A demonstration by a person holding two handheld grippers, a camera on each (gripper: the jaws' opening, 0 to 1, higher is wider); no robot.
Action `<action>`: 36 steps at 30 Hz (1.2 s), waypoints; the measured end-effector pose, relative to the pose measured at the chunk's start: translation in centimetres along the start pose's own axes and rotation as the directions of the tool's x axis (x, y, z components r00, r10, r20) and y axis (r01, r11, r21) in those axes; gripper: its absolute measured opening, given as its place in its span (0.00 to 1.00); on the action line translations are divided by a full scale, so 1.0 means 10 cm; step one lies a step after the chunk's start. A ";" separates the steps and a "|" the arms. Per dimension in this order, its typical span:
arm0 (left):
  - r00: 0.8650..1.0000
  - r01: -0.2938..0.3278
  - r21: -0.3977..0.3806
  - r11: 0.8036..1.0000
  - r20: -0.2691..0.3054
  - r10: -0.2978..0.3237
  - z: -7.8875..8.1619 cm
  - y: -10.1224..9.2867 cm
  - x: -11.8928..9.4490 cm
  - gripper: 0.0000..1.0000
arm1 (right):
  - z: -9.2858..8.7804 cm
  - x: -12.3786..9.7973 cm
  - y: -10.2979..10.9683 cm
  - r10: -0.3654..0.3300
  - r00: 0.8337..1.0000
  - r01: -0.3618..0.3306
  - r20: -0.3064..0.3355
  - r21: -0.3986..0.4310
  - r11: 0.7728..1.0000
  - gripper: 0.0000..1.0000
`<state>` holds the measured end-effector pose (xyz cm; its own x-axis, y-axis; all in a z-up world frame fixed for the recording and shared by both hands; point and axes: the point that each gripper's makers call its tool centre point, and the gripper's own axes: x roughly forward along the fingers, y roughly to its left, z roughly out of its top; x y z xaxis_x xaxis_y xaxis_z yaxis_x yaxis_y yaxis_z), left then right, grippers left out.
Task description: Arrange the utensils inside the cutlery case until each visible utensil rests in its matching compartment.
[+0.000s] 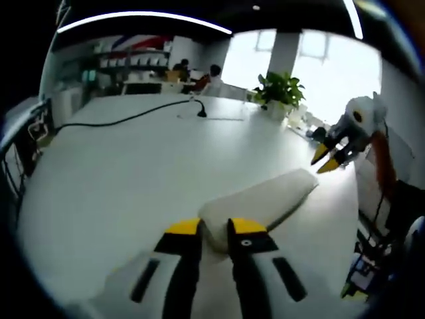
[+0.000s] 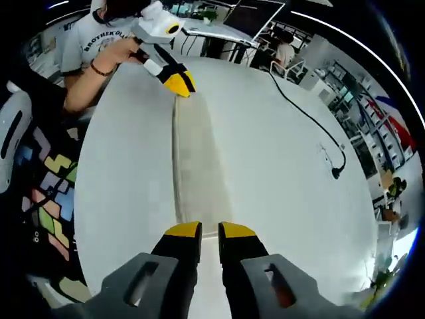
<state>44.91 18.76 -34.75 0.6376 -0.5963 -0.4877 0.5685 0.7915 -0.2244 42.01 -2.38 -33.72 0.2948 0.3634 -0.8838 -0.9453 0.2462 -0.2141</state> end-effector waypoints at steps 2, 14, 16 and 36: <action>1.000 0.001 0.003 1.000 0.001 -0.001 0.00 0.00 0.00 0.16 | -0.03 0.06 0.04 0.057 0.997 -0.056 -0.052 0.008 0.998 0.09; 1.000 0.004 0.020 1.000 0.012 -0.004 0.02 0.01 0.00 0.17 | -0.05 0.15 0.10 0.182 0.968 -0.172 -0.174 0.072 0.982 0.11; 1.000 0.000 0.018 1.000 0.015 -0.001 0.03 0.01 0.01 0.17 | -0.06 0.15 0.10 0.190 0.963 -0.177 -0.189 0.086 0.980 0.11; 0.999 0.004 -0.010 1.000 0.044 -0.003 0.03 0.03 0.05 0.18 | -0.04 0.18 0.07 0.189 0.921 -0.201 -0.340 0.001 0.980 0.12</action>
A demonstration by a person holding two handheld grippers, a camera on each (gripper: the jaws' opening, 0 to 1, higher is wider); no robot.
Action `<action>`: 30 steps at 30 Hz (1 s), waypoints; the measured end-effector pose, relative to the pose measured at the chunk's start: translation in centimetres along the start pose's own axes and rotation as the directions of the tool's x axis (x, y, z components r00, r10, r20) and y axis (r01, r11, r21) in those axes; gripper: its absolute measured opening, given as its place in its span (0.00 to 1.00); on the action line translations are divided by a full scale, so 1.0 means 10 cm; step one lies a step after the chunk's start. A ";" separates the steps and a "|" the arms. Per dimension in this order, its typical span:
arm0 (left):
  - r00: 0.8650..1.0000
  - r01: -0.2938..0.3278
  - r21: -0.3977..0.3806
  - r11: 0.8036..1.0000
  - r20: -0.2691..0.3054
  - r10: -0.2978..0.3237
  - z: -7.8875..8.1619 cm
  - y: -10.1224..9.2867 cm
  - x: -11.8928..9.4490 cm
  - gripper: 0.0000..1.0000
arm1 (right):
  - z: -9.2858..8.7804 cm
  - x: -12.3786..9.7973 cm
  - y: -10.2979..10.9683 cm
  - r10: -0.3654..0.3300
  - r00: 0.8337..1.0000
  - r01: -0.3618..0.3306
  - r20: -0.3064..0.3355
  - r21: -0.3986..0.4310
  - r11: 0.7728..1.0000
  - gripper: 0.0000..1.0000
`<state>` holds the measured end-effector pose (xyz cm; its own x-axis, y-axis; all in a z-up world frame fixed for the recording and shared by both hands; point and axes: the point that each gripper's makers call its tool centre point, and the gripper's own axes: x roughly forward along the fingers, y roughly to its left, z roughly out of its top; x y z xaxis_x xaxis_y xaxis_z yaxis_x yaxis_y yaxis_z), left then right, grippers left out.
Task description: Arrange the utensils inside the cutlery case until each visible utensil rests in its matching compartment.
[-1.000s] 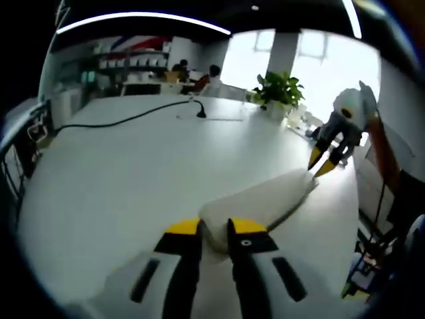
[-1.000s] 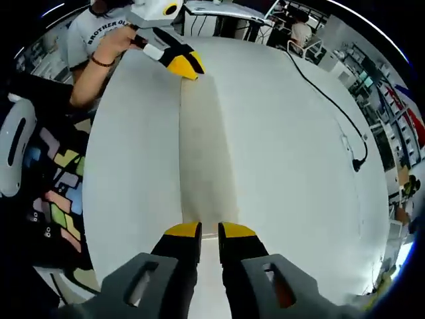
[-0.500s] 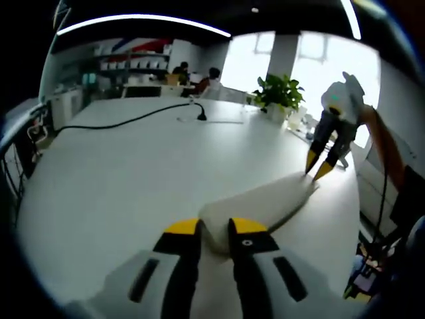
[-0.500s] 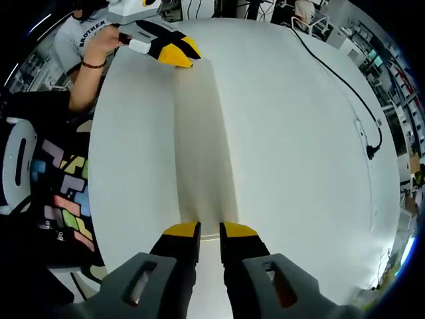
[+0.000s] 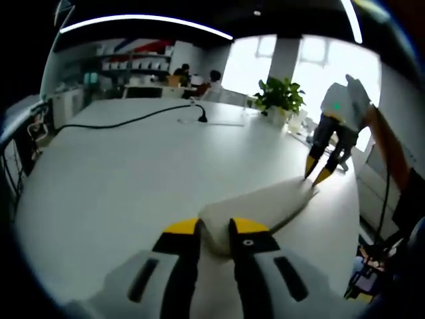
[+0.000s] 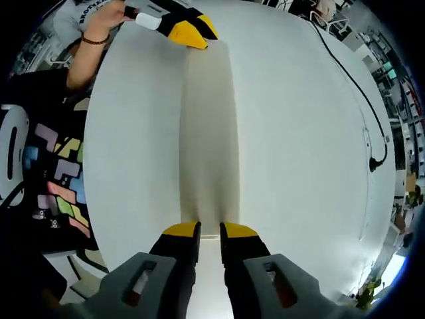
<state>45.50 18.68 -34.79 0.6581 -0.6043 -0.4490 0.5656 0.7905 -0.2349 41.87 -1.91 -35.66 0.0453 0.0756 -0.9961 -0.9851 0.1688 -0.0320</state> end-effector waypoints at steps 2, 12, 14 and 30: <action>1.000 0.001 -0.002 1.000 0.001 -0.001 0.00 0.00 0.00 0.18 | -0.01 0.01 0.02 0.007 1.000 -0.007 0.003 0.000 1.000 0.12; 1.000 -0.012 0.053 0.999 -0.013 0.013 -0.01 -0.02 -0.04 0.16 | -0.02 0.03 0.03 0.044 0.999 -0.044 0.001 -0.027 0.999 0.12; 1.000 -0.004 0.128 0.992 0.010 0.003 0.07 -0.08 -0.08 0.15 | -0.02 0.03 0.03 0.039 0.999 -0.039 0.000 -0.028 0.999 0.12; 0.894 0.276 0.716 0.641 -0.436 0.102 0.06 -0.24 -0.05 0.04 | 0.00 0.02 0.00 0.063 0.998 -0.064 -0.007 -0.027 0.998 0.11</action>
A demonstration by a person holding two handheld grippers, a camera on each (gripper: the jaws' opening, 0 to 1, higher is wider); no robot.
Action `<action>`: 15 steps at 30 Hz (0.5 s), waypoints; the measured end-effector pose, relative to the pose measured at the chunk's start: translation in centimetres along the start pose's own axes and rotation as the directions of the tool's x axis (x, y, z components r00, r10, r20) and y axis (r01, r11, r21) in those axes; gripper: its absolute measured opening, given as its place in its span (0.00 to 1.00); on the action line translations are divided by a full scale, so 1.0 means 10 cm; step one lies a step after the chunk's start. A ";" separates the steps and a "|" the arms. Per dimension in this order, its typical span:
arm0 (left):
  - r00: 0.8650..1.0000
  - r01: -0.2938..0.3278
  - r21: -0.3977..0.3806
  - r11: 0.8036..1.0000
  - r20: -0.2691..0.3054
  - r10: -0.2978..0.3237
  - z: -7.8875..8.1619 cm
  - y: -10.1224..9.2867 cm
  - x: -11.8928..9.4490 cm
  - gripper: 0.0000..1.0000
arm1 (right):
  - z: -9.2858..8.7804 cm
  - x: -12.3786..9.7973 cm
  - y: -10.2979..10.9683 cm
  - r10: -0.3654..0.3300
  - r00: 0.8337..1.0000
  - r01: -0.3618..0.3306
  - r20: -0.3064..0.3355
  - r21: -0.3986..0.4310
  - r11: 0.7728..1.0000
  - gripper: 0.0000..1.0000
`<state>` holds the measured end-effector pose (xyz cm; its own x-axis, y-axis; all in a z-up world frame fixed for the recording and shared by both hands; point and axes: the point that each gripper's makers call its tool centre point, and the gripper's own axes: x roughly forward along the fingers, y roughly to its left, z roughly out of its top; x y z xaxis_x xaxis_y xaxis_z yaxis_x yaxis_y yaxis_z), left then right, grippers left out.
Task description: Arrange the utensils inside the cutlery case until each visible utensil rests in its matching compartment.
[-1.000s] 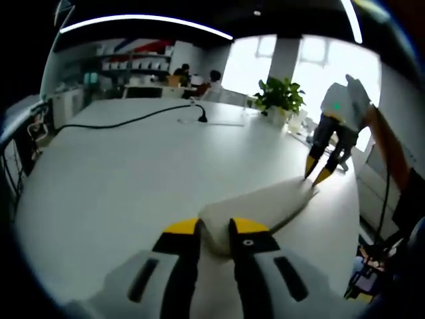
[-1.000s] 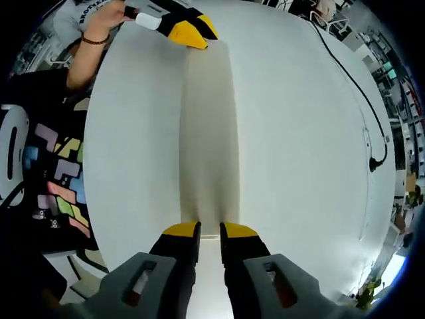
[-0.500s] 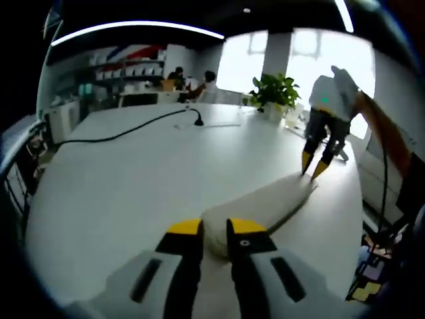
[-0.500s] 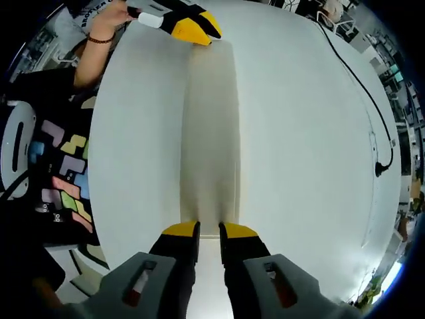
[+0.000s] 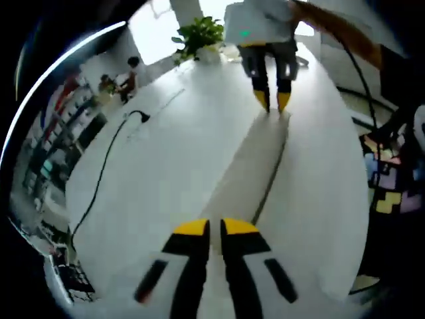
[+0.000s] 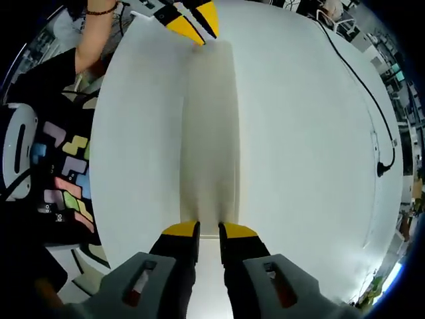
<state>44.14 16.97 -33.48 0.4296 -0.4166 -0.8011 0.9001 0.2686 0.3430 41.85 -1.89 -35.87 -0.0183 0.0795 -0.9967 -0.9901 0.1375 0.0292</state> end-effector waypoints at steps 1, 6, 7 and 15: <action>1.000 0.019 0.043 0.999 -0.025 -0.018 0.00 0.00 0.00 0.04 | 0.00 0.00 0.00 0.002 1.000 -0.002 -0.002 0.000 1.000 0.11; 0.978 0.185 0.080 0.979 -0.111 -0.176 0.03 -0.06 0.08 0.05 | -0.01 -0.01 -0.01 -0.005 1.000 0.005 0.000 0.004 1.000 0.11; 0.973 0.202 0.095 0.975 -0.131 -0.189 0.02 -0.05 0.09 0.06 | -0.01 -0.02 -0.01 -0.008 1.000 0.008 0.009 0.016 1.000 0.11; 0.950 0.247 0.052 0.968 -0.210 -0.231 -0.05 0.02 0.19 0.10 | -0.02 -0.03 -0.03 -0.018 0.997 0.016 0.076 0.031 0.999 0.11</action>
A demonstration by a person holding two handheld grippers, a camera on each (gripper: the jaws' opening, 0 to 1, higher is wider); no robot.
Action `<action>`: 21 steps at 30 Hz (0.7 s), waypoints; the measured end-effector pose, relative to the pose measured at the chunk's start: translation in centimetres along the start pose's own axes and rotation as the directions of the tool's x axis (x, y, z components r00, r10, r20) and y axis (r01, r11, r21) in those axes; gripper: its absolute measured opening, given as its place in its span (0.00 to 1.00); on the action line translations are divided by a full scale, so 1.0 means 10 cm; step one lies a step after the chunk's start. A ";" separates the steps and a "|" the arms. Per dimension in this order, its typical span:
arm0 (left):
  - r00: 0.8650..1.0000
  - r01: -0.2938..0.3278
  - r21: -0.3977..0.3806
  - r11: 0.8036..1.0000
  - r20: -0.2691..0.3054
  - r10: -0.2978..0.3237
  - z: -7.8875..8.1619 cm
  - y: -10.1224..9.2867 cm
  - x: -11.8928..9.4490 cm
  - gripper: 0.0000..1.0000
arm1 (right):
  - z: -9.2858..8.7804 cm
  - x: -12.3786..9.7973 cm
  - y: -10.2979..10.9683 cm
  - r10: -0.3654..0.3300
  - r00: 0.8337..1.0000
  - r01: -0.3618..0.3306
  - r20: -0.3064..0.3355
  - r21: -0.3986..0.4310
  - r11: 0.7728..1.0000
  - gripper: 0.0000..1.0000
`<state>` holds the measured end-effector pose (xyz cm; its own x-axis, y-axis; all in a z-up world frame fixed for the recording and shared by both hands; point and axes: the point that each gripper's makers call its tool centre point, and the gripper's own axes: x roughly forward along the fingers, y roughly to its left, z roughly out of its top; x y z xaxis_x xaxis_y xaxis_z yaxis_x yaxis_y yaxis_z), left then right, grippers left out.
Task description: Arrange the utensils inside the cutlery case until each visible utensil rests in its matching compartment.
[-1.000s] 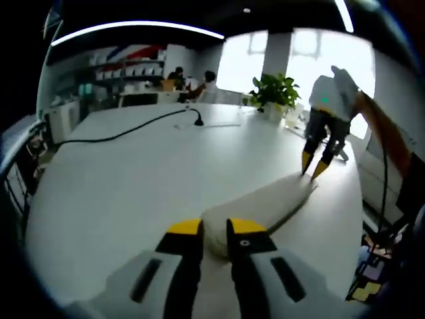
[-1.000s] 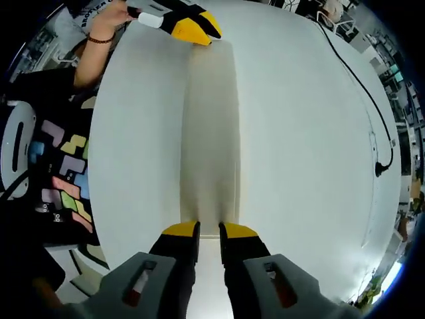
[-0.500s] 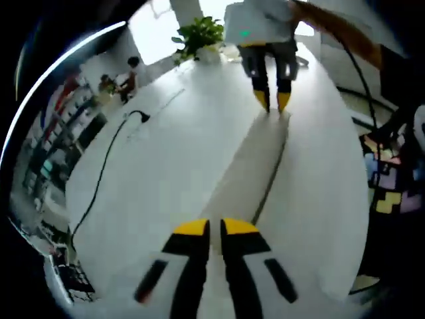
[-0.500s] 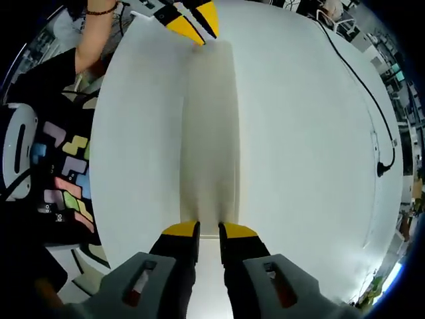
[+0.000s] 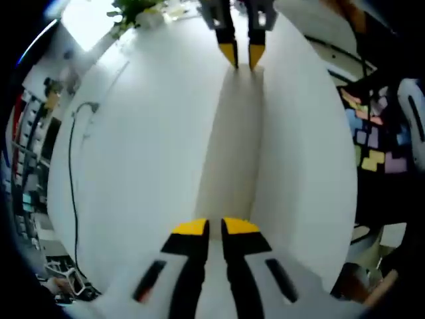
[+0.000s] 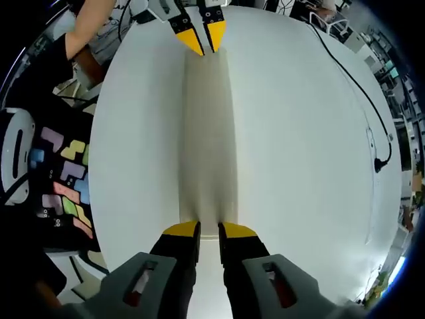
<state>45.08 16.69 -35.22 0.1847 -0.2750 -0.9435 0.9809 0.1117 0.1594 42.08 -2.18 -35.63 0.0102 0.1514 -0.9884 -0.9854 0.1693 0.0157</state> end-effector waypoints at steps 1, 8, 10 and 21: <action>1.000 -0.003 0.001 1.000 -0.007 0.003 0.00 0.01 0.00 0.11 | 0.00 0.00 0.00 0.002 1.000 -0.002 0.008 0.002 1.000 0.10; 0.998 0.026 0.018 0.999 -0.054 -0.025 0.00 -0.06 0.04 0.07 | 0.01 0.00 -0.01 -0.004 0.999 0.003 0.037 0.007 1.000 0.08; 0.998 0.024 0.039 0.999 -0.066 -0.021 -0.01 -0.07 0.04 0.07 | 0.01 0.01 -0.01 -0.010 1.000 0.009 0.029 0.001 1.000 0.08; 0.996 0.085 0.000 0.996 0.040 -0.085 -0.07 -0.04 0.02 0.06 | 0.05 0.04 0.02 -0.021 1.000 0.021 -0.015 0.010 1.000 0.08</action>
<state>44.66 17.21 -35.69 0.1028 -0.3212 -0.9414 0.9930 0.0878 0.0784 41.98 -1.65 -35.92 0.0285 0.1335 -0.9906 -0.9832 0.1825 -0.0037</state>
